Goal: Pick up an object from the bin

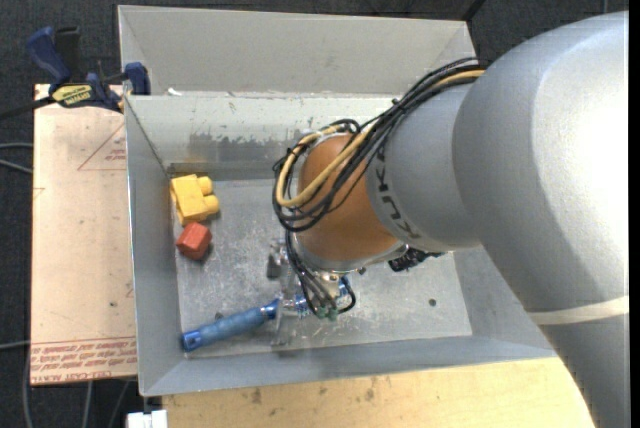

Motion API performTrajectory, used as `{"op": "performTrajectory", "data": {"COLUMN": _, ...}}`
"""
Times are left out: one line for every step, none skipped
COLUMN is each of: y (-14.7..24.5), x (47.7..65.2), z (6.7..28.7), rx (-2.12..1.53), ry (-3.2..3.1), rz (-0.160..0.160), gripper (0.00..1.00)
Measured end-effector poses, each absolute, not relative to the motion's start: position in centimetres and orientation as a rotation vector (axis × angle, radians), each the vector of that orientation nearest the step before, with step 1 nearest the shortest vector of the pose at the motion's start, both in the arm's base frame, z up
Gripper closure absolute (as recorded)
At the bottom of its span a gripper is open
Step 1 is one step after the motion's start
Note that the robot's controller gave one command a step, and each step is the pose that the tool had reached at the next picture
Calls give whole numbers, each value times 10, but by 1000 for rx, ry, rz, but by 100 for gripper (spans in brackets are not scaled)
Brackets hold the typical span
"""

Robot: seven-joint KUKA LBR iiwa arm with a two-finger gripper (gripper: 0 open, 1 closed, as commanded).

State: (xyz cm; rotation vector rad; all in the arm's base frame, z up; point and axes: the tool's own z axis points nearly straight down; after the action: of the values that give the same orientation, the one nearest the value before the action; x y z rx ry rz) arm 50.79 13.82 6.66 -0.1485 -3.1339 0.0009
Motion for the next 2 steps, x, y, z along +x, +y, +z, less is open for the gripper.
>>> {"op": "performTrajectory", "data": {"y": 138, "x": 509, "z": 70, "rx": -151, "ry": -3138, "rz": -2, "gripper": 100}}
{"op": "performTrajectory", "data": {"y": 144, "x": 511, "z": 169, "rx": -158, "ry": -3145, "rz": -5, "gripper": 100}}
